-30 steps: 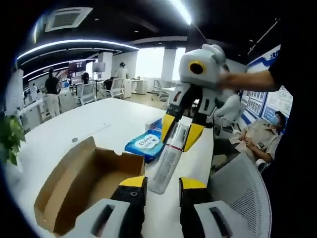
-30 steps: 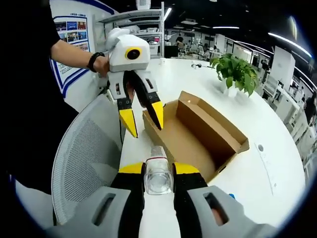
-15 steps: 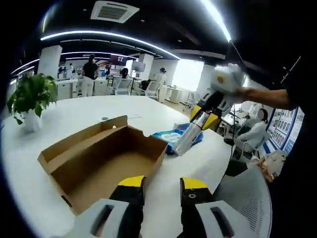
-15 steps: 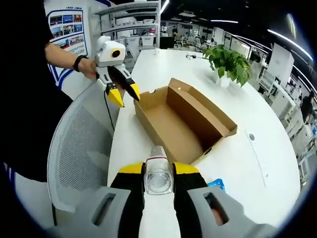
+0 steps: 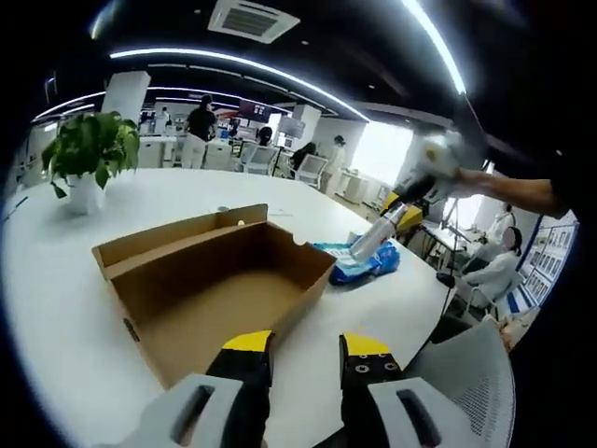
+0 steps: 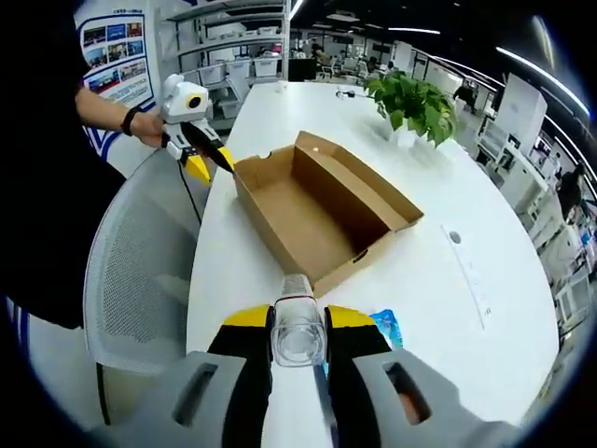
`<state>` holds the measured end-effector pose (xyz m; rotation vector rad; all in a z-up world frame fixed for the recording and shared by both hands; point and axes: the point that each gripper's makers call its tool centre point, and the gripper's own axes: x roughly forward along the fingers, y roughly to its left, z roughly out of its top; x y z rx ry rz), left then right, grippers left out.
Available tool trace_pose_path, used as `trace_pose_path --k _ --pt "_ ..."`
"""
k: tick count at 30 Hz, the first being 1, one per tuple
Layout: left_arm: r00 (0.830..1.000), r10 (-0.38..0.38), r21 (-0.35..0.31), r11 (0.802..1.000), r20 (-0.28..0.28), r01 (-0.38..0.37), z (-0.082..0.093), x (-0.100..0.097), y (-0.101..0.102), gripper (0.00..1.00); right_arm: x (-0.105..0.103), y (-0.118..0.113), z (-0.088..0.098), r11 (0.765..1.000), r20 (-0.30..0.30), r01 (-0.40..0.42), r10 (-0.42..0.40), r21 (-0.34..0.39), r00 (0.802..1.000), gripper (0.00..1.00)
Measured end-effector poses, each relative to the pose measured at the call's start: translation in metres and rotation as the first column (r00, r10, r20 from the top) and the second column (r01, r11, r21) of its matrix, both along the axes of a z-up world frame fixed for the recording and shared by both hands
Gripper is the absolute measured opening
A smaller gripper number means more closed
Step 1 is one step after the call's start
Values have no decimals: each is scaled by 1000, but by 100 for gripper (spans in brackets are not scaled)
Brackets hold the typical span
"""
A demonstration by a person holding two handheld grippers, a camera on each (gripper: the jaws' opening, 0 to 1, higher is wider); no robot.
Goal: Operate the shoe box by opening the lid, removing the specified soft item, and placing it in the target area until the item is outside and the box remains undamaged.
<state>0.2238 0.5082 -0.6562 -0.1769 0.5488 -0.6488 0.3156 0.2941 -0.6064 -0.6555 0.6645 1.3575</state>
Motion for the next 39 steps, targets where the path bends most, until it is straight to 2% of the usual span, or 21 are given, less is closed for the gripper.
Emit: trace_pose_path --k 7,16,25,29,39 --pt "999 30 -7 1000 -23 -30 -9 -8 5 27 24 -22 3 999 23 26 -25 -27 999 18" --pt "999 51 -6 999 -17 -51 -6 -8 8 27 57 -42 5 996 36 80 -79 -48 996 18" --pt "998 61 -8 998 -20 -61 -6 -8 10 27 92 -73 -8 985 61 114 -107 -132 992 18" --pt "998 64 -5 998 -20 -64 -6 -7 11 27 107 -86 -11 979 70 142 -133 -144 989 18" --pt "998 64 1 998 -25 -64 -8 -7 11 27 134 -102 -16 968 91 158 -143 -196 986 19"
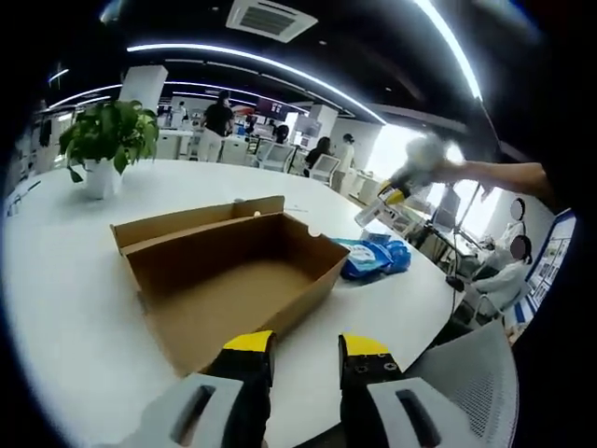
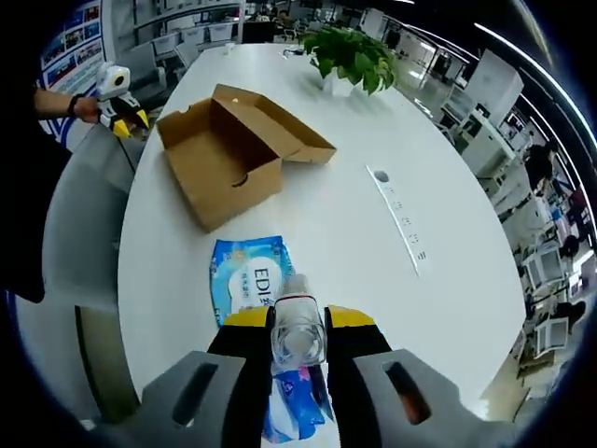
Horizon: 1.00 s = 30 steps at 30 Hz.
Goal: Operate the shoe box by opening the lid, removing the specified soft item, and placing it in the target area until the item is outside and the box remains undamaged.
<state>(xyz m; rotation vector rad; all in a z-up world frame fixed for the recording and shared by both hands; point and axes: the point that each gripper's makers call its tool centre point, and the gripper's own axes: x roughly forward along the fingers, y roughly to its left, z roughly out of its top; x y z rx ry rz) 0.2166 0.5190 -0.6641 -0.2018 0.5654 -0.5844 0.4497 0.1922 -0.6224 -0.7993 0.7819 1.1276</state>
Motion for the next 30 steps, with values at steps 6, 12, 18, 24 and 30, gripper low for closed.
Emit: trace_pose_path --k 6,12,18,24,30 --pt "1000 7 2 1000 2 -7 0 1 2 27 13 -4 -5 999 1 -6 6 -33 1000 19" --pt "1000 23 1 1000 6 -23 1 3 4 27 22 -6 -13 997 -8 -26 25 -75 1000 19" --pt "999 32 -5 999 2 -32 2 2 6 27 26 -3 -25 993 -20 -45 43 -113 999 19" --pt "999 35 -6 999 -2 -35 1 2 7 27 22 -8 -48 972 -45 -96 88 -216 995 19" --pt "999 42 -11 999 -7 -42 1 3 8 27 31 -3 -57 971 -45 -95 87 -221 995 19"
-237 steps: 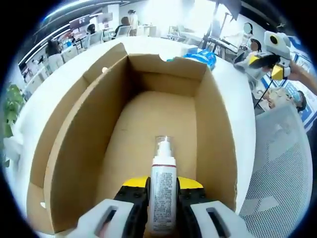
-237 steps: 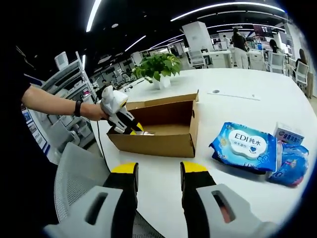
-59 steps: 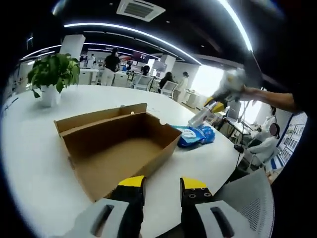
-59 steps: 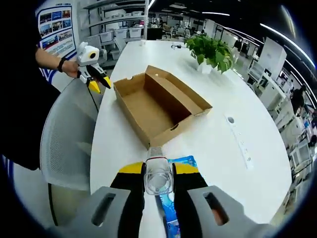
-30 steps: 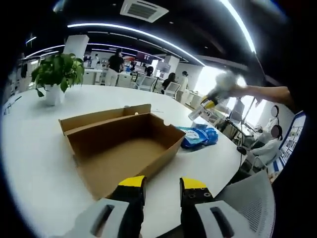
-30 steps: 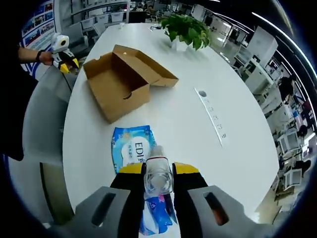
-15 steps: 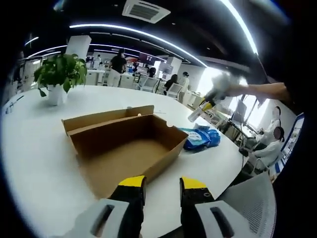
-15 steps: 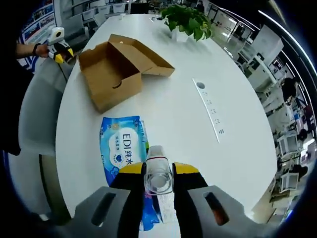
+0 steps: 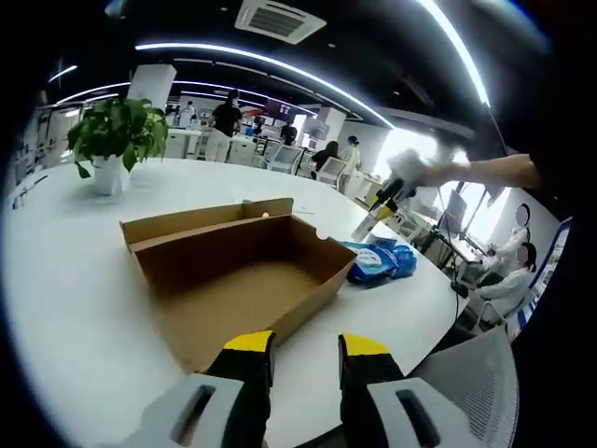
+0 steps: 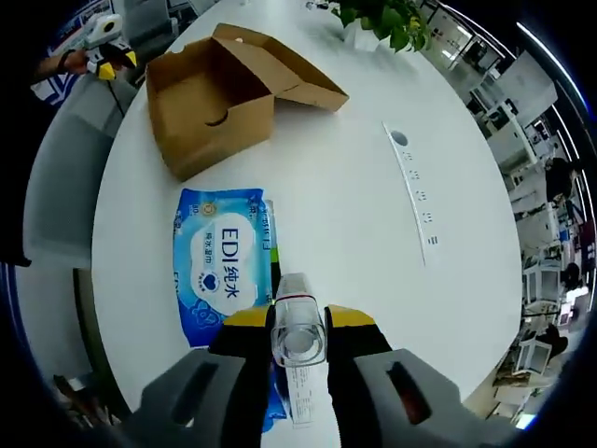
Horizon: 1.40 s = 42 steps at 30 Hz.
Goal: Operate the shoe box by opening the lid, removing the specified soft item, and placing it in the target area until the item is outside and the box remains undamaged.
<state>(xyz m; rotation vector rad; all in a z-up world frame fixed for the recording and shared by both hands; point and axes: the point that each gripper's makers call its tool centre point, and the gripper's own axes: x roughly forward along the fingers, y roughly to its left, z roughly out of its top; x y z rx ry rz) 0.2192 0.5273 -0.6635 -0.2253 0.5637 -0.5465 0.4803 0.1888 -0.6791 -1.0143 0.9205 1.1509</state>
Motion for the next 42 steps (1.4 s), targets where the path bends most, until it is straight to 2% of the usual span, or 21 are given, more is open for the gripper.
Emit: trace_pose_path --k 7,20,33,42 --pt "1000 3 -3 1000 -5 -3 -1 1 1 27 6 -2 -13 999 -10 -6 6 -34 1000 19" --pt "1000 2 -3 1000 -14 -2 -3 1 1 27 2 -9 -28 995 -31 -16 14 -94 999 19" --pt "1000 -2 -3 1000 -22 2 -5 1 1 27 6 -15 -31 992 -32 -5 1 -124 999 19" --pt "1000 -12 -1 1000 -29 12 -7 1 -2 27 6 -15 -32 988 -55 -13 5 -155 998 19"
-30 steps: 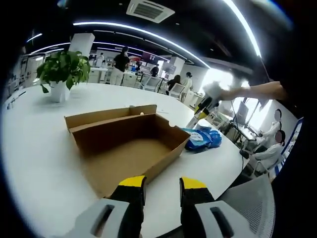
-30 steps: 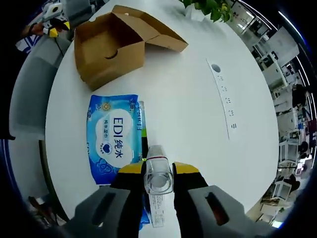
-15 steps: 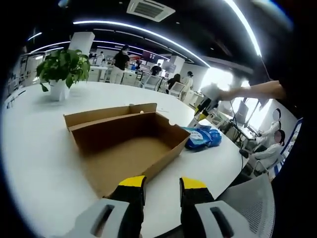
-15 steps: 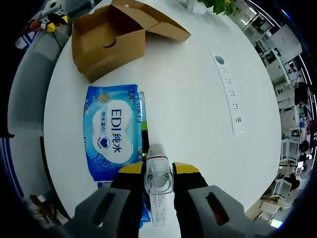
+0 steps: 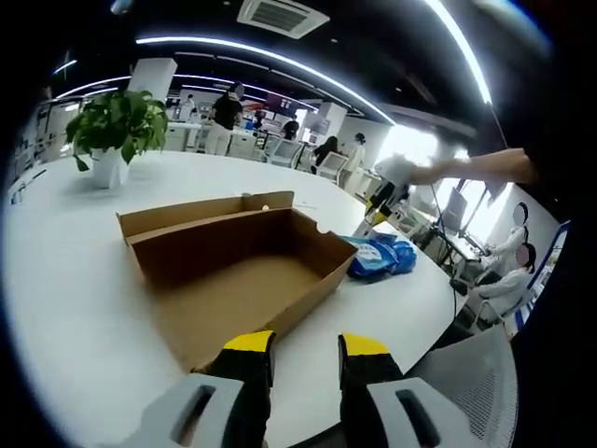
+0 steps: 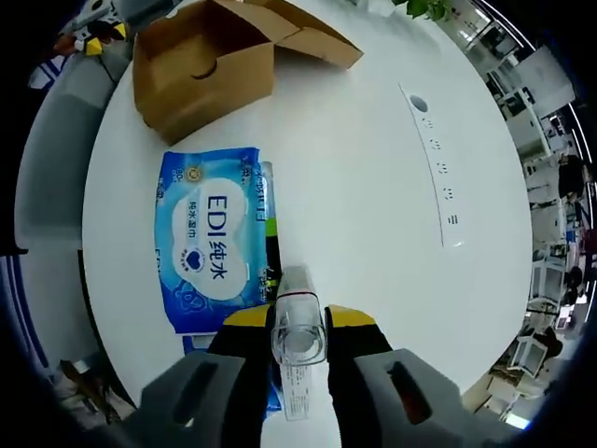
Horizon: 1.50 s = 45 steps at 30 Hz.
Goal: Operate the shoe box by opening the lid, removing the specified soft item, and placing it in the target area until the item is outside and the box remains undamaged.
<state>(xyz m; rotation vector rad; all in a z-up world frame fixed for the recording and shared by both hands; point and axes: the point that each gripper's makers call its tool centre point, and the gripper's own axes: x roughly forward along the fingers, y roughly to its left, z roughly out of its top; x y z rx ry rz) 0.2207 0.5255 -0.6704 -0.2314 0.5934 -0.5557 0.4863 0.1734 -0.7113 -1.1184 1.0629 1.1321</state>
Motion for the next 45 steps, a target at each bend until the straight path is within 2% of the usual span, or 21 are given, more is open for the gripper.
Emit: trace_pose_path --k 13,45 --pt "1000 2 -4 1000 -3 -2 -1 1 0 27 3 10 -2 1000 5 -17 17 -3 1000 20" --pt "1000 4 -17 1000 0 -4 0 1 0 27 7 9 -7 1000 3 -23 23 -20 1000 21"
